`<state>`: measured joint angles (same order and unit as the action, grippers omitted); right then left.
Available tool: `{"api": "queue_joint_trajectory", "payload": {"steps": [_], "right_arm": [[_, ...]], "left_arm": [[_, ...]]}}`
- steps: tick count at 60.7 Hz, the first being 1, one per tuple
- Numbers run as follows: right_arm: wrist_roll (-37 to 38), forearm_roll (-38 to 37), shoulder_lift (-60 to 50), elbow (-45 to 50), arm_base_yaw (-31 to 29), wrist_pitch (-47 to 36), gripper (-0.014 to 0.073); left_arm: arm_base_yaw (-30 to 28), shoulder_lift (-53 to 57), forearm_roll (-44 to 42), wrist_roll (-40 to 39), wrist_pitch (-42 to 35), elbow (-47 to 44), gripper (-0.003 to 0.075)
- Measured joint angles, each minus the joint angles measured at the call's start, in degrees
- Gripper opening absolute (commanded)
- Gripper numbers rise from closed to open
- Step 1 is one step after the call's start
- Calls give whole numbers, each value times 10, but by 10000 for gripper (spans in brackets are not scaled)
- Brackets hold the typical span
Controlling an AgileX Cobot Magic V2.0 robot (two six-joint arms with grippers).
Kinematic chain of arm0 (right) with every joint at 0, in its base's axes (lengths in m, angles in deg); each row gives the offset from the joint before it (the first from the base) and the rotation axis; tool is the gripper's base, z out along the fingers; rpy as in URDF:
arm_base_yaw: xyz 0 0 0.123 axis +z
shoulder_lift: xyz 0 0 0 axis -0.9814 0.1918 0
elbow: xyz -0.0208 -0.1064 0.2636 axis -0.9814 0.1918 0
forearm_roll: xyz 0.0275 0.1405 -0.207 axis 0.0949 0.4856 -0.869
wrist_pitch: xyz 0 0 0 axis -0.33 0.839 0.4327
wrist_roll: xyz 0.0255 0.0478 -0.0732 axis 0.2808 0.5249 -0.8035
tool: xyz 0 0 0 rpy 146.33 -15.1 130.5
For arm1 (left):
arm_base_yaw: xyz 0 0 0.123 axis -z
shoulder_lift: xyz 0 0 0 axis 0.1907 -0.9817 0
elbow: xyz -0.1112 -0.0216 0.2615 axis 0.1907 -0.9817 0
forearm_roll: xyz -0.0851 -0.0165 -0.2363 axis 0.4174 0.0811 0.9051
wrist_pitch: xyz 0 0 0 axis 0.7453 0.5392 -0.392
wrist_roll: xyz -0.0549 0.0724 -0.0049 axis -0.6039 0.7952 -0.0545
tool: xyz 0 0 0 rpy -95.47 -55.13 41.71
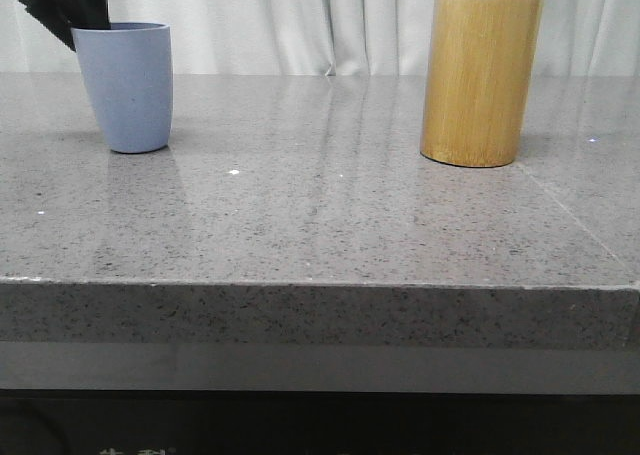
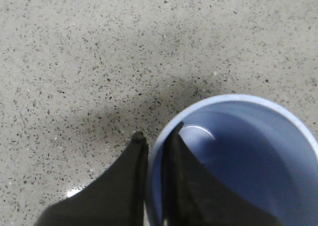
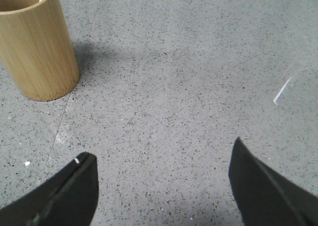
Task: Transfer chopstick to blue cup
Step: 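Slide the blue cup with the left gripper toward the bamboo cup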
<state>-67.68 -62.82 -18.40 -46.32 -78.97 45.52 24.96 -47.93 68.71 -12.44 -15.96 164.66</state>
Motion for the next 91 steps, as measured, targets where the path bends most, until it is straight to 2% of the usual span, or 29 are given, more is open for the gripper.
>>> {"api": "queue_joint_trajectory", "payload": {"steps": [16, 40, 71, 80, 91], "right_arm": [[0, 0, 0, 0, 0, 0, 558], [0, 0, 0, 0, 0, 0, 558], [0, 0, 0, 0, 0, 1, 558], [0, 0, 0, 0, 0, 1, 558], [0, 0, 0, 0, 0, 1, 558]], "left_arm": [[57, 0, 0, 0, 15, 47, -19], [165, -9, -3, 1, -16, 68, -19], [173, -48, -31, 1, -17, 68, -11], [173, -48, -31, 1, -17, 68, 92], [173, -48, -31, 1, -17, 68, 293]]}}
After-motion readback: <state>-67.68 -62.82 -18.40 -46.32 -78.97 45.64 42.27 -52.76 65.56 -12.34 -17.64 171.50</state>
